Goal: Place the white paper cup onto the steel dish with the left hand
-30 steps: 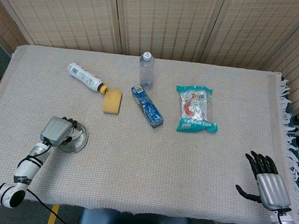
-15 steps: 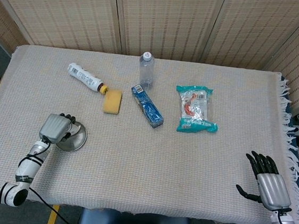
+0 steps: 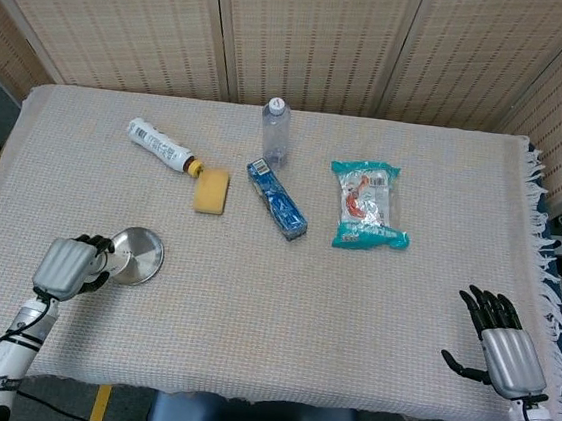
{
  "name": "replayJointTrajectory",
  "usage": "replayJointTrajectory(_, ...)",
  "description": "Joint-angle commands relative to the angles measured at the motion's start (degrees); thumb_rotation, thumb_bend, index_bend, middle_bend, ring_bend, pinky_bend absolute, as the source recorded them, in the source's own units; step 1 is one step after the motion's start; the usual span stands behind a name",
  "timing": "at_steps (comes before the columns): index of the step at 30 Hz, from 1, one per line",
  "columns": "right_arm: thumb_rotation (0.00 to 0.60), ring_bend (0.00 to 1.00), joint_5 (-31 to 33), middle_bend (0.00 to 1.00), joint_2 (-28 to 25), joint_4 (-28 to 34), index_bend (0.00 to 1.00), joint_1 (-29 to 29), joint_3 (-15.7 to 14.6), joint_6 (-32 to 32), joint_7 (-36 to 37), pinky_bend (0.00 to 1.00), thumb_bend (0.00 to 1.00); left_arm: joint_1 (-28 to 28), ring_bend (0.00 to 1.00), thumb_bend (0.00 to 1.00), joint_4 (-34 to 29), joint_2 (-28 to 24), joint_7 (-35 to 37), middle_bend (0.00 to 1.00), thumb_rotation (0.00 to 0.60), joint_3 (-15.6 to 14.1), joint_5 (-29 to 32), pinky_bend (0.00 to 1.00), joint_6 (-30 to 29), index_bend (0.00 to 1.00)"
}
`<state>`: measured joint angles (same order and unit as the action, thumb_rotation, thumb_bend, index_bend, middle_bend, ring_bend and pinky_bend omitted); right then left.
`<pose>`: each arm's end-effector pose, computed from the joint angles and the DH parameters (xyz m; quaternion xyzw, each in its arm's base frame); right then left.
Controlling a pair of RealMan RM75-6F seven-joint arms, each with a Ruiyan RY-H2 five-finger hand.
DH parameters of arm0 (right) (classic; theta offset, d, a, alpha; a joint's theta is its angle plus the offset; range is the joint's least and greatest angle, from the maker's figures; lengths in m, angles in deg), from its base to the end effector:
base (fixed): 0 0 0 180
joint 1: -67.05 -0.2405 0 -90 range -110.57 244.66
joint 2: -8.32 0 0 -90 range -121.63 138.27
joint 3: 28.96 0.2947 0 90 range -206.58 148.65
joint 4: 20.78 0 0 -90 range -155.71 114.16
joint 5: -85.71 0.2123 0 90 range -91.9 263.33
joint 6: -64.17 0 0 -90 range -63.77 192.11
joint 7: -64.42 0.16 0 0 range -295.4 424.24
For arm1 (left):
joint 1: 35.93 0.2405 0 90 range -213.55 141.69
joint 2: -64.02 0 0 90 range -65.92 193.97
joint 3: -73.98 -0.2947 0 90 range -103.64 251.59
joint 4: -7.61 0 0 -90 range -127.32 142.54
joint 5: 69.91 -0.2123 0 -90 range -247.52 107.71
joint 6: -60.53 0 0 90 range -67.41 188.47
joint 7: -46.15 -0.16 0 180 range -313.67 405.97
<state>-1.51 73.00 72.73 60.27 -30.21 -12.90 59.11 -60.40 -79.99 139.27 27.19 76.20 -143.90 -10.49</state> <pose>-0.3467 -0.1926 0.1360 0.6611 -0.4094 0.3196 0.5415 -0.3009 0.3078 0.0809 -0.7006 -0.3300 -0.3128 0.5499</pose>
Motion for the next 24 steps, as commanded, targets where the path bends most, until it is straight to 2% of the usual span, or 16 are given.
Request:
replayJointTrajectory(1,0.359,0.00,-0.30,0.00,0.06,0.06,0.00,-0.03,-0.13,-0.02,-0.14,0.00,0.18,3.35,0.45,0.33,3.25,1.00,0.81,0.55,0.600,-3.31,-0.96,0.65,-1.18,0.49)
replayJointTrajectory(4,0.358,0.00,-0.24,0.00,0.39,-0.03,0.00,-0.14,-0.22,0.35,-0.66,0.00,0.18,4.57,0.43,0.33,5.83,2.42,2.49,0.53,0.600,-3.89,-1.54,0.63,-1.53,0.48)
replayJointTrajectory(6,0.357,0.00,-0.29,0.00,0.54,0.07,0.00,-0.21,-0.34,0.59,-0.96,0.00,0.18,4.90,0.40,0.33,6.88,2.97,4.21,0.48,0.600,-4.06,-1.82,0.62,-0.87,0.44)
replayJointTrajectory(9,0.358,0.00,-0.34,0.00,0.71,0.12,0.00,-0.28,-0.45,0.81,-1.29,0.00,0.18,4.83,0.23,0.33,8.02,3.21,5.22,0.26,0.600,-4.30,-1.93,0.55,0.81,0.25)
replayJointTrajectory(10,0.359,0.00,-0.27,0.00,0.73,0.13,0.00,-0.28,-0.45,0.86,-1.40,0.00,0.18,4.79,0.13,0.33,8.19,3.18,5.16,0.15,0.600,-4.26,-1.91,0.49,1.13,0.13)
replayJointTrajectory(13,0.358,0.00,-0.12,0.00,0.77,0.20,0.00,-0.25,-0.44,0.90,-1.58,0.00,0.18,4.86,0.00,0.33,7.92,2.82,5.64,0.00,0.600,-4.12,-2.00,0.34,1.79,0.00)
replayJointTrajectory(18,0.360,0.00,-0.05,0.00,0.79,0.21,0.00,-0.24,-0.43,0.90,-1.74,0.00,0.18,5.11,0.00,0.31,6.92,1.79,6.94,0.00,0.600,-4.40,-3.79,0.15,1.75,0.00)
replayJointTrajectory(24,0.359,0.00,-0.38,0.00,0.56,0.58,0.00,0.11,-0.45,0.06,-1.74,0.00,0.18,7.95,0.00,0.29,4.70,-0.59,12.00,0.00,0.600,-5.22,-11.56,0.06,-7.21,0.00)
